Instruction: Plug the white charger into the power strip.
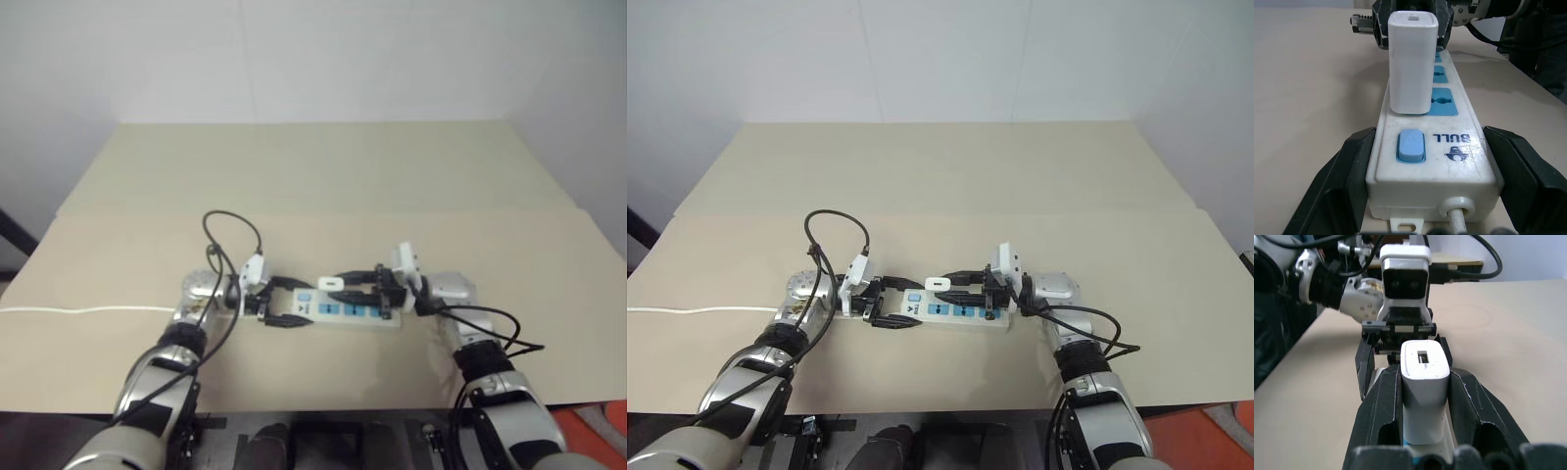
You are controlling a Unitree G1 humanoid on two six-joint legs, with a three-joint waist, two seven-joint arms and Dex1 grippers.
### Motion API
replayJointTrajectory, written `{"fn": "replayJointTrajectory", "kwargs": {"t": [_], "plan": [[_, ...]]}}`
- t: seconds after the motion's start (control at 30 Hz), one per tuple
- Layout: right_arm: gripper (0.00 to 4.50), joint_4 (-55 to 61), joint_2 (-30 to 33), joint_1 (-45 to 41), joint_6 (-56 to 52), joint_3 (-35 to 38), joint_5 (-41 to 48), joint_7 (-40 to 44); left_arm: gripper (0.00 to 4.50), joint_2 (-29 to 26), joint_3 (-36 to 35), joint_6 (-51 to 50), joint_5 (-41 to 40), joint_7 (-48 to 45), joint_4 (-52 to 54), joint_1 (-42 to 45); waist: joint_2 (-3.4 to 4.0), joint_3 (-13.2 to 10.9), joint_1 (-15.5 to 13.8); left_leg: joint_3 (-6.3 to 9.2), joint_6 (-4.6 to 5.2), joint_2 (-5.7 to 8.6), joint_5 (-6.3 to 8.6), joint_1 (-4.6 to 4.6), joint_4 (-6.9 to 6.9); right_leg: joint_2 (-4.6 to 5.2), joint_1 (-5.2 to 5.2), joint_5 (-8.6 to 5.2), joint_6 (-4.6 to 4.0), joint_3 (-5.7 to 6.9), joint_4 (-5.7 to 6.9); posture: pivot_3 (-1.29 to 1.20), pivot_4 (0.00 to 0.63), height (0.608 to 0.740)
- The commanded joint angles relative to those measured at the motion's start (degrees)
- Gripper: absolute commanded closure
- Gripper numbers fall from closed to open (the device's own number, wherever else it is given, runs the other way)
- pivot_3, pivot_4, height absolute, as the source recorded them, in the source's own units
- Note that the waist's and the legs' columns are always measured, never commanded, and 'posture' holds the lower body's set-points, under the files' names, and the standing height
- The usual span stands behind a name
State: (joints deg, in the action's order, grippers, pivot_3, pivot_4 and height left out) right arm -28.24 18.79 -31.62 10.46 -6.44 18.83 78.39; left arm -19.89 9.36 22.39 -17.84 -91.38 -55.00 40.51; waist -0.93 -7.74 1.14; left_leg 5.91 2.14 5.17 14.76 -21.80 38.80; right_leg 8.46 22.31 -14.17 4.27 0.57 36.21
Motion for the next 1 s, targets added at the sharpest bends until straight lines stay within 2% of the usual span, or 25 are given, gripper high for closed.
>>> {"fn": "replayJointTrajectory", "kwargs": {"t": [0.03, 0.17, 0.3, 0.93, 1.0], "plan": [[3.4, -2.2, 1.0, -0.7, -1.6, -0.7, -3.6, -3.5, 1.25, 0.7, 0.9, -0.1, 0.3, -1.1, 1.3, -0.2, 0.0, 0.0, 0.0, 0.0, 0.06, 0.0, 0.03, 0.04, 0.0, 0.0, 0.0, 0.0, 0.0, -0.01, 0.0, 0.0, 0.15, 0.74], [3.4, -1.7, 1.9, -0.2, -1.8, -1.4, -4.2, -3.9, 1.25, 0.7, 0.9, -0.1, 0.4, -1.1, 1.4, -0.3, 0.0, 0.0, 0.0, 0.0, 0.04, -0.02, 0.03, 0.12, -0.03, -0.02, 0.0, 0.0, -0.01, -0.02, 0.02, 0.0, 0.15, 0.74], [3.4, -1.7, 2.7, -1.0, -8.2, -2.6, -4.0, -4.3, 1.25, 0.8, 0.9, -0.1, 0.3, -1.1, 1.4, -0.3, 0.0, 0.0, 0.0, 0.0, 0.05, -0.03, 0.03, 0.21, -0.03, -0.03, 0.0, 0.0, -0.01, -0.03, 0.01, 0.0, 0.15, 0.74], [3.4, -2.5, 3.1, 0.7, -5.1, -3.5, -5.0, -4.6, 1.25, 0.8, 0.7, 0.2, 0.5, -1.1, 0.8, 0.0, 0.02, 0.0, -0.1, 0.0, 0.06, -0.04, 0.05, 0.33, -0.08, -0.03, -0.01, 0.0, -0.01, -0.04, -0.03, 0.0, 0.15, 0.74], [2.69, -2.2, 3.3, 0.6, -5.2, -3.4, -4.4, -3.8, 1.25, 0.9, 0.6, 0.2, 0.6, -1.1, 0.6, 0.1, 0.02, 0.0, -0.1, 0.0, 0.06, -0.03, 0.05, 0.35, -0.08, -0.02, -0.01, 0.0, -0.01, -0.04, -0.03, 0.0, 0.15, 0.74]]}}
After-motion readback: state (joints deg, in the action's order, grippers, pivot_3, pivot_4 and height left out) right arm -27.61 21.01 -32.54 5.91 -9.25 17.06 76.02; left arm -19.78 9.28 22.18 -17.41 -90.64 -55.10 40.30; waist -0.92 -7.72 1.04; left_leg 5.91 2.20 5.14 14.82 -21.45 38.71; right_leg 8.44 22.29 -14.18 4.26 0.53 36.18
